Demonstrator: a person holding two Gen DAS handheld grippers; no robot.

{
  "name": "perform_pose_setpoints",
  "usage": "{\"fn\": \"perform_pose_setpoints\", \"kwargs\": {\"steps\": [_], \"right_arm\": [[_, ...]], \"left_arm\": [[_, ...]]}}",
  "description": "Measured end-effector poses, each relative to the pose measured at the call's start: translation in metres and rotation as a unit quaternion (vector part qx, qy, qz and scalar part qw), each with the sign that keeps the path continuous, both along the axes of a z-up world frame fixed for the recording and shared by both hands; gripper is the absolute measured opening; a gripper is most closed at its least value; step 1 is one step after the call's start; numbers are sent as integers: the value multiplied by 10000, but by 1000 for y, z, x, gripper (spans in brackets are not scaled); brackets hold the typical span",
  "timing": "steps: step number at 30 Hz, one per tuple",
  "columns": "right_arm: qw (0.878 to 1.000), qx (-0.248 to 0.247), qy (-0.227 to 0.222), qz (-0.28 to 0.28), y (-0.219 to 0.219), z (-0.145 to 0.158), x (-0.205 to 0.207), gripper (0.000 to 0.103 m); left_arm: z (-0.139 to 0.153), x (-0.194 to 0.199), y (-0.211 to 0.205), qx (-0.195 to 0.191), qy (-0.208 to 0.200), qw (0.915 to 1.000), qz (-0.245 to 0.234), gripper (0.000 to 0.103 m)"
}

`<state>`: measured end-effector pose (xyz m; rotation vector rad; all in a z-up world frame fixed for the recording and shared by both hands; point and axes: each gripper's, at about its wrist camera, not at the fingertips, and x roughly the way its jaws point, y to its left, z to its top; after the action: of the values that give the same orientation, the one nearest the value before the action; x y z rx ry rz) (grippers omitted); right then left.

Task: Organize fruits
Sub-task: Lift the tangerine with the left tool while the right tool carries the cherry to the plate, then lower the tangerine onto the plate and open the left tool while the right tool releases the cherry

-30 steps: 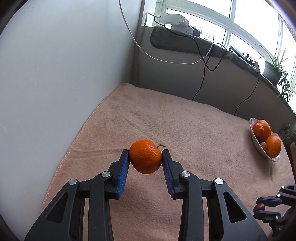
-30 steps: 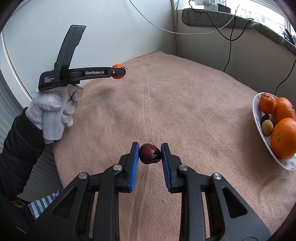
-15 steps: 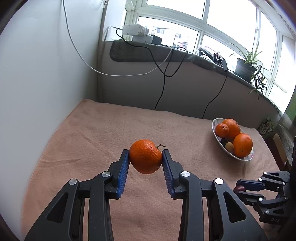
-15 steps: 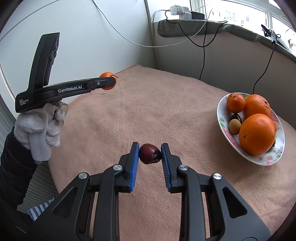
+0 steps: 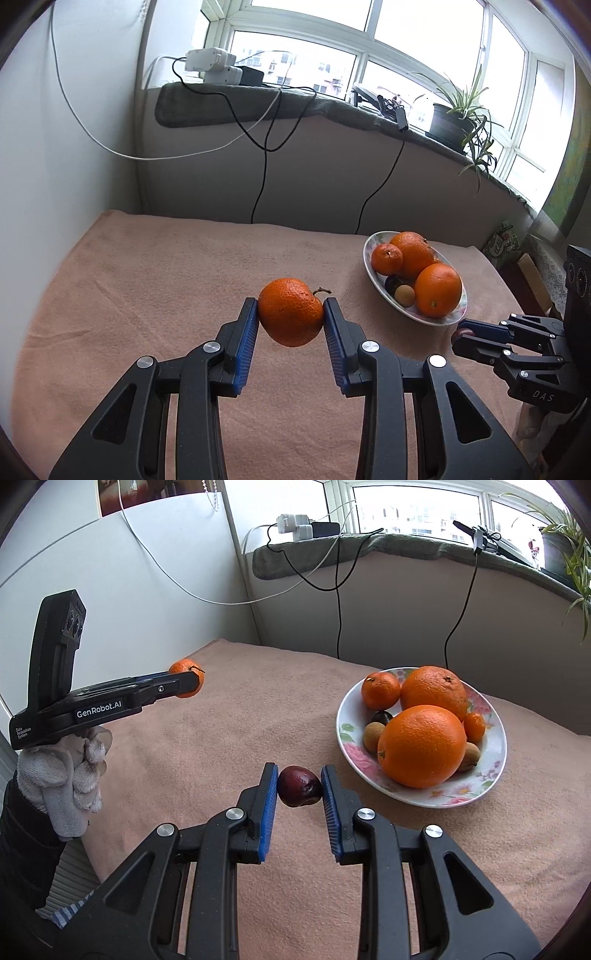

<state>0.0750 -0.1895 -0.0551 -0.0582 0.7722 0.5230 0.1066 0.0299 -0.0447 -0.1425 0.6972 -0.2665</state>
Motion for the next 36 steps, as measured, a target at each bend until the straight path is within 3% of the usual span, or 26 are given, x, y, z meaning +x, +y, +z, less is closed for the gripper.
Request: {"fn": "perform_pose_setpoints", "kwargs": {"steps": [15, 36], "right_arm": [[9981, 67, -168, -591, -57, 12, 20, 25], [9952, 71, -137, -964, -96, 8, 63, 25]], "left_arm": [[2, 16, -53, -75, 45, 9986, -523, 34], [-2, 44, -105, 25, 144, 9949, -1002, 34]]}}
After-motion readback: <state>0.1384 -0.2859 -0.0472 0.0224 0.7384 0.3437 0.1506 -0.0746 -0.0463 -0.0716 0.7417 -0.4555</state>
